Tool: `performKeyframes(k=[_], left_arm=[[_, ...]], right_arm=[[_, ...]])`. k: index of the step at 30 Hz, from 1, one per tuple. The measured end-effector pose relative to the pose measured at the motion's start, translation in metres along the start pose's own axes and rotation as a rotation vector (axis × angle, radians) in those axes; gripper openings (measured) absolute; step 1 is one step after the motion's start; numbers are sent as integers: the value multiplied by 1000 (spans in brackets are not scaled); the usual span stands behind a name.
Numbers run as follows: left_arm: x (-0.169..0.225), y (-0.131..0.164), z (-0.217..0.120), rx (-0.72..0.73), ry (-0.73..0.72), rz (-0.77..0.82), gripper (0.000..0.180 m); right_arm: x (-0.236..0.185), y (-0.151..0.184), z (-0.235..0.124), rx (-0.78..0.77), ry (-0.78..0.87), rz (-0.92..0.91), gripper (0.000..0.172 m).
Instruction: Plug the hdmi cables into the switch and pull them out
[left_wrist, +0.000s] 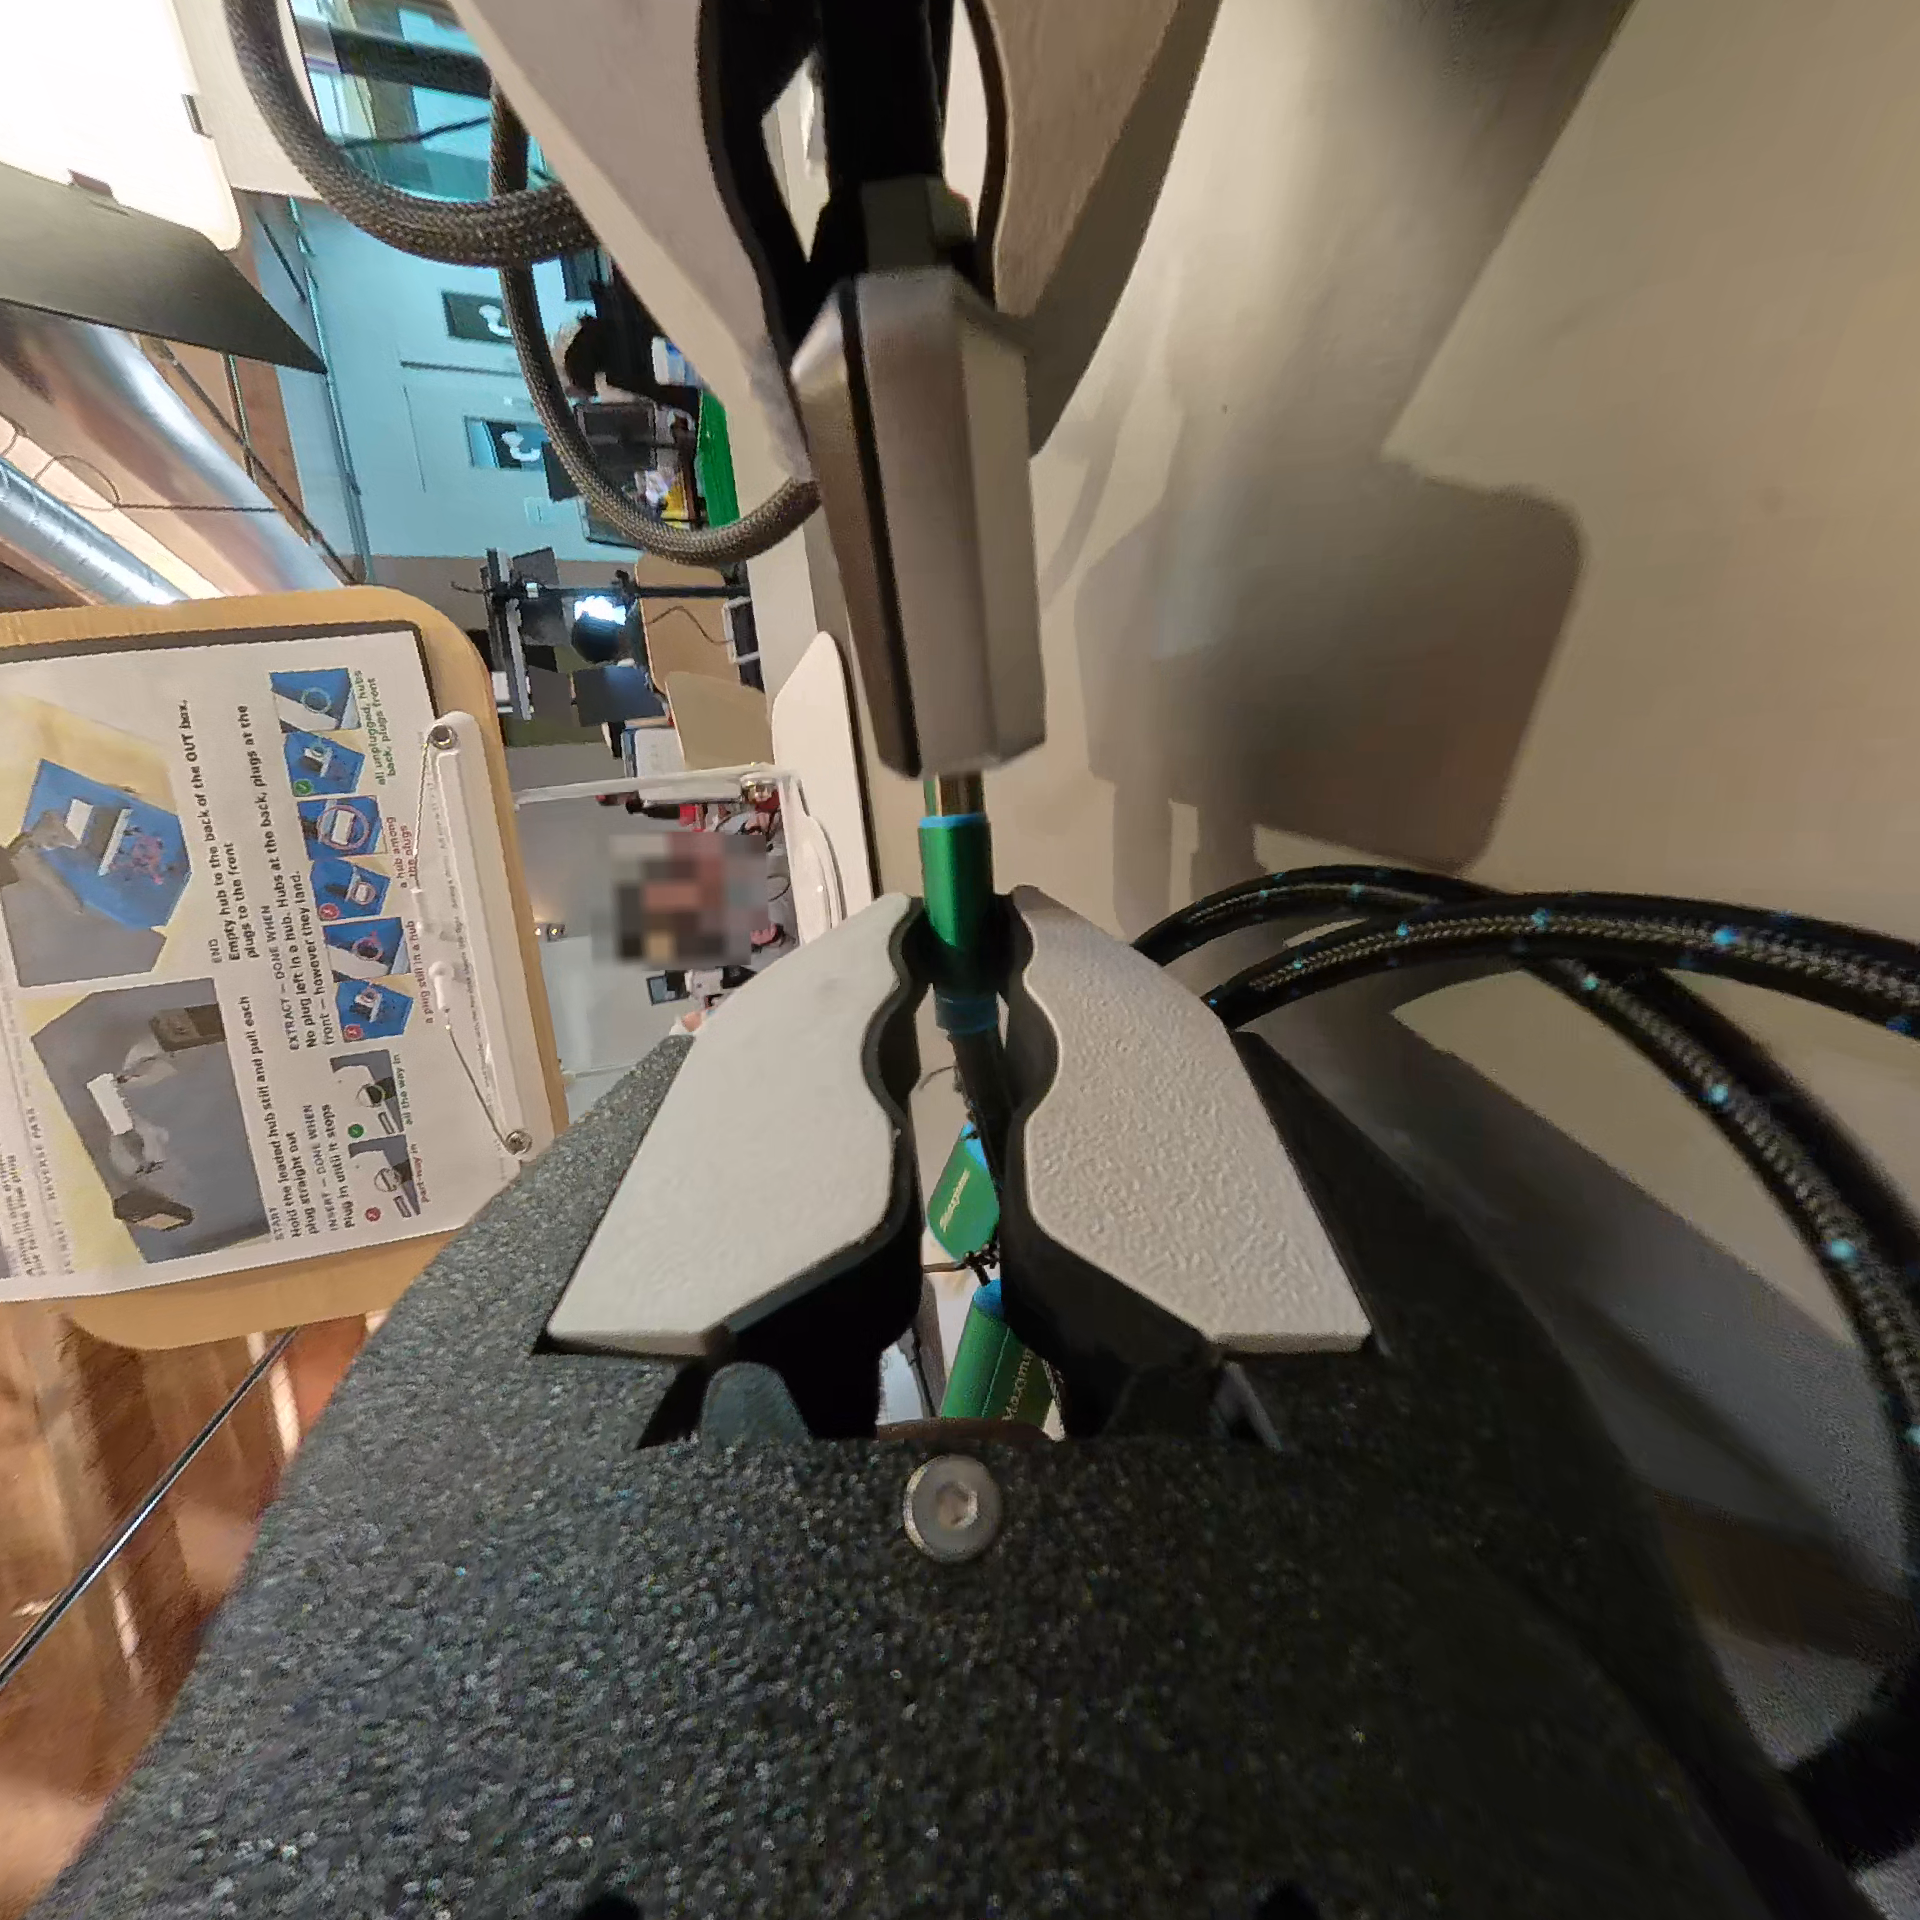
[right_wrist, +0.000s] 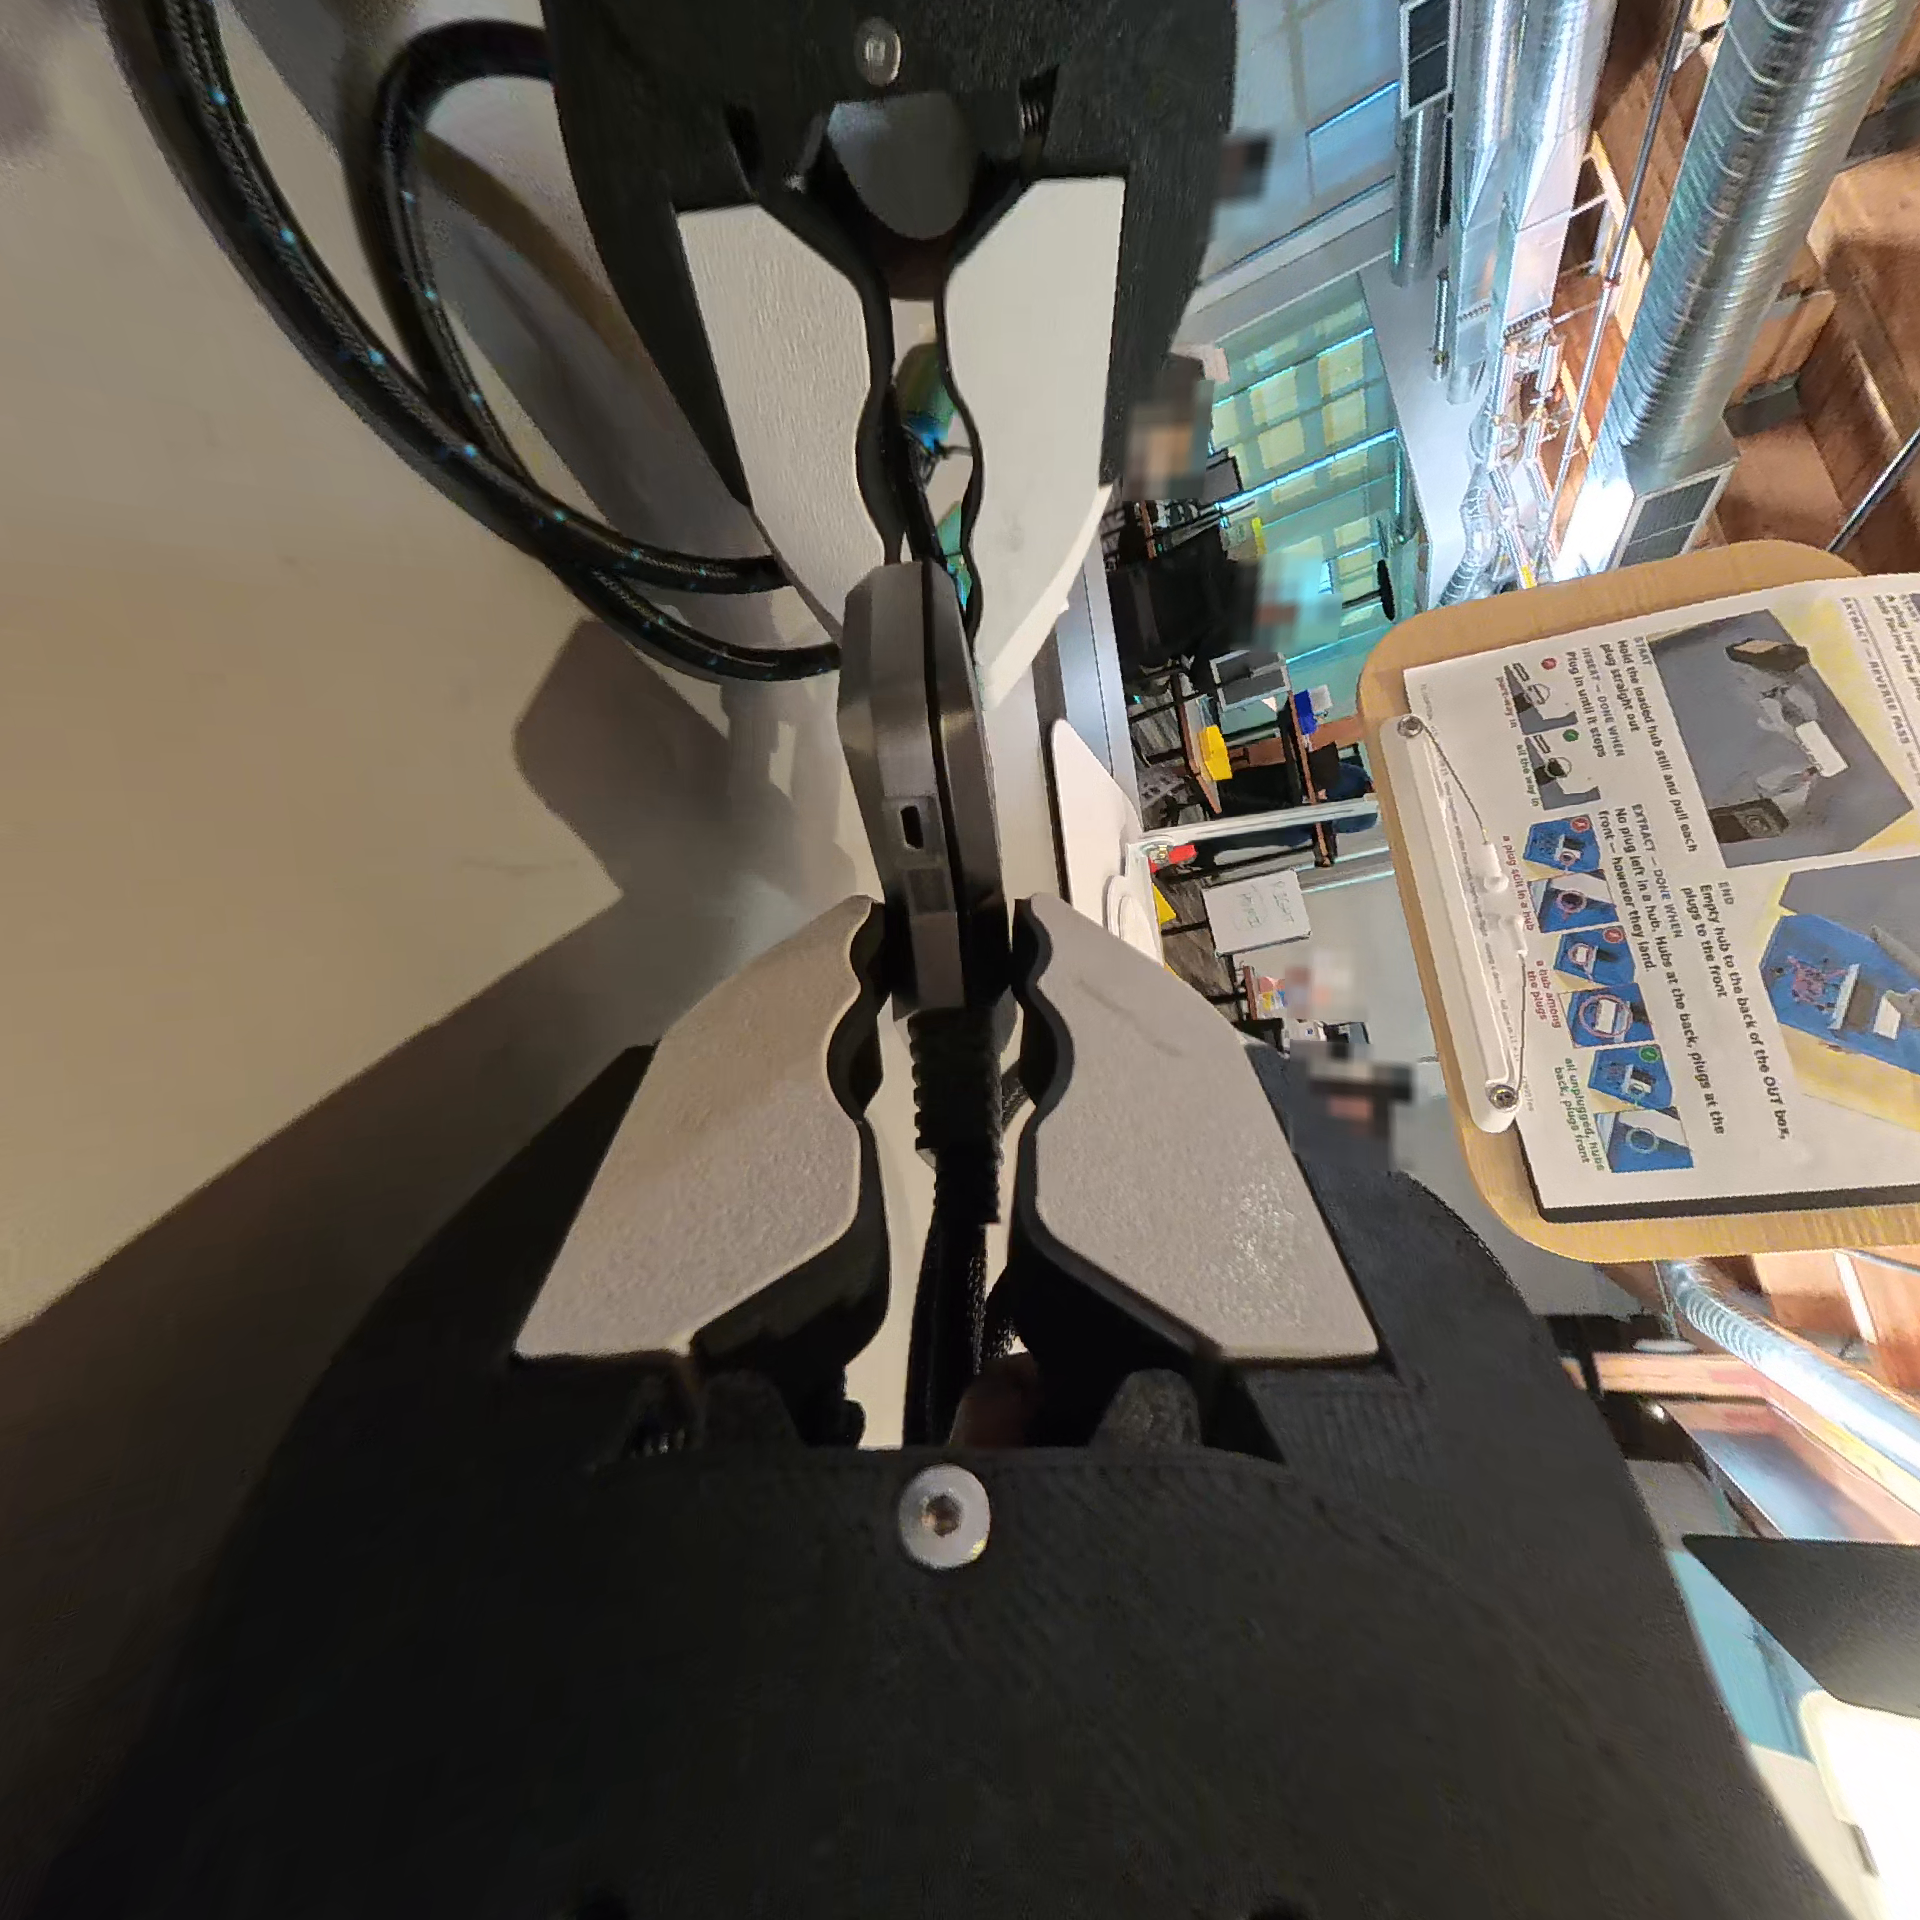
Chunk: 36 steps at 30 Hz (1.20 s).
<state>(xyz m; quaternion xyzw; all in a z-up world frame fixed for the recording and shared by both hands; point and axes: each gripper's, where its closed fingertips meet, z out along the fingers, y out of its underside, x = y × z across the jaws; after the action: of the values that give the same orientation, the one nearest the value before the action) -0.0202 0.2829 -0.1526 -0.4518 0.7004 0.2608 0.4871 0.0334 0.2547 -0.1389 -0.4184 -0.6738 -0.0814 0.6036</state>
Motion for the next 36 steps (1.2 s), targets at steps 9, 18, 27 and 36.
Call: performKeyframes(k=[9, 18, 27, 36], left_arm=[[-2, -7, -1, 19, -4, -35, 11], [2, -15, 4, 3, 13, -53, 11], [3, -4, 12, 36, 40, -271, 39], [-16, -4, 1, 266, 76, -670, 54]], right_arm=[[1, -1, -1, 4, -3, 2, 22], [-3, -3, 8, -51, -5, -26, 21], [-9, 9, 19, -164, 10, -10, 23], [-22, 22, 20, -245, -140, 197, 36]])
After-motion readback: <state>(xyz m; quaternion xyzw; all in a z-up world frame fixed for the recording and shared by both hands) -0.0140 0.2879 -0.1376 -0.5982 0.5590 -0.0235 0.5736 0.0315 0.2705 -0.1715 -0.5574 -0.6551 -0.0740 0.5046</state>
